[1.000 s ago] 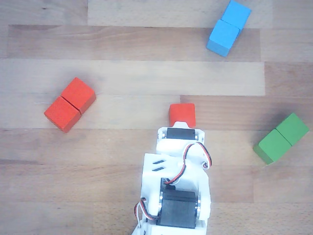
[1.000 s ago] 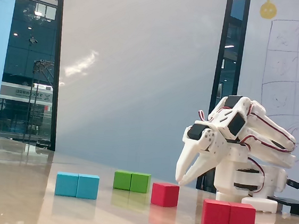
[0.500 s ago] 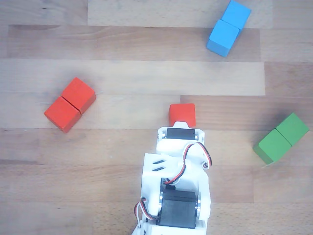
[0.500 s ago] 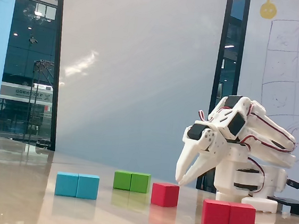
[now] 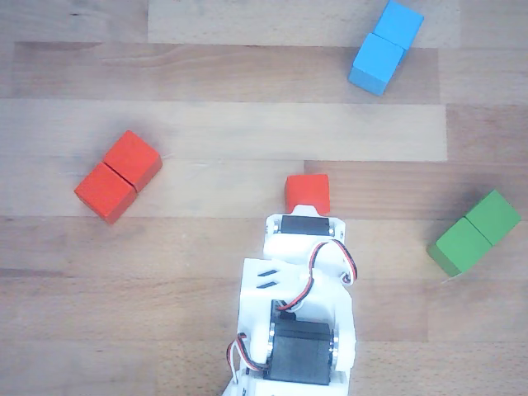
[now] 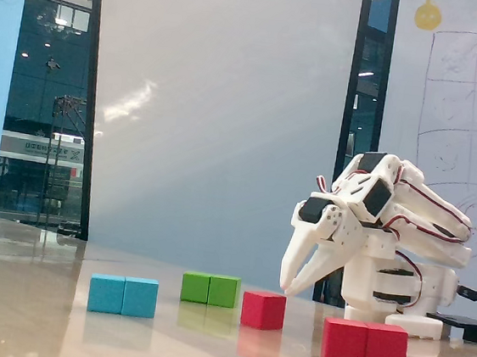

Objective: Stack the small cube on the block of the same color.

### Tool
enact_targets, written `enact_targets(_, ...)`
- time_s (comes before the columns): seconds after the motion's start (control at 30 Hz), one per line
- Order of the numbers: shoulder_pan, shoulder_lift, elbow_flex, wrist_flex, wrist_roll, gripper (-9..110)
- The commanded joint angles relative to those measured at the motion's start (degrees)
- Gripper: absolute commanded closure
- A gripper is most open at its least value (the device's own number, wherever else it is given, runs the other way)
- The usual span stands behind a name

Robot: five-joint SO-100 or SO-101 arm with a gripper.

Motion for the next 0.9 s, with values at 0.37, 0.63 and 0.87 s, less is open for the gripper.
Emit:
enact_targets(0.37,0.2,-11.0,-4.0,-4.8,-0.2,101)
enact_targets(0.63,0.3,-31.5,-22.3,-10.2,-0.9,101)
enact_targets(0.87,0.3,-36.5,-40.7,-1.2,-0.9,101)
